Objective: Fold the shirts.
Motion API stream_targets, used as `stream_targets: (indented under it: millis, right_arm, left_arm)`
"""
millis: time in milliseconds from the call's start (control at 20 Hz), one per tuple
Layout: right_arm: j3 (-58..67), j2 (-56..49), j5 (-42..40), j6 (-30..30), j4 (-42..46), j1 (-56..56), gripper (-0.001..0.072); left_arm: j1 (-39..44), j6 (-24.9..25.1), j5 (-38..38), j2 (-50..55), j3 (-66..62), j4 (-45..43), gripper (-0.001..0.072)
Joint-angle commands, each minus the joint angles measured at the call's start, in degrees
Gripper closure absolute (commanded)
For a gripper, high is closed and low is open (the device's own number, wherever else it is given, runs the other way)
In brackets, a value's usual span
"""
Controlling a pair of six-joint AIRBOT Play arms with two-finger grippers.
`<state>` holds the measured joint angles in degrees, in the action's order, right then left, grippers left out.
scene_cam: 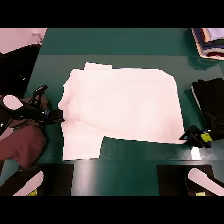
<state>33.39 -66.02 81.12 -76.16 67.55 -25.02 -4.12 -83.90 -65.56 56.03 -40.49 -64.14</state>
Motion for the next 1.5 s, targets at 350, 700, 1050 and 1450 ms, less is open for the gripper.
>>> stream_targets:
  millis: [350, 700, 1050, 1450]
  right_arm:
    - [12.7, 13.6, -5.9, 0.2, -2.6, 8.9, 0.0699]
    - [50.5, 21.9, -6.7, 0.2, -3.3, 8.9, 0.0700]
    - [78.6, 22.7, -5.5, 0.1, -0.5, 8.9, 0.0702]
    - [82.8, 11.9, 1.2, -2.3, 1.0, 8.9, 0.0702]
  left_arm:
    - [0.0, -0.2, -3.3, -7.8, -13.4, 0.1, 0.0680]
    - [0.0, -2.5, -7.3, -12.6, -55.4, 0.1, 0.0680]
    - [0.0, -6.5, -0.5, -12.6, -84.0, 0.1, 0.0681]
    - [0.0, -6.1, -3.5, -5.0, -70.5, -0.6, 0.0680]
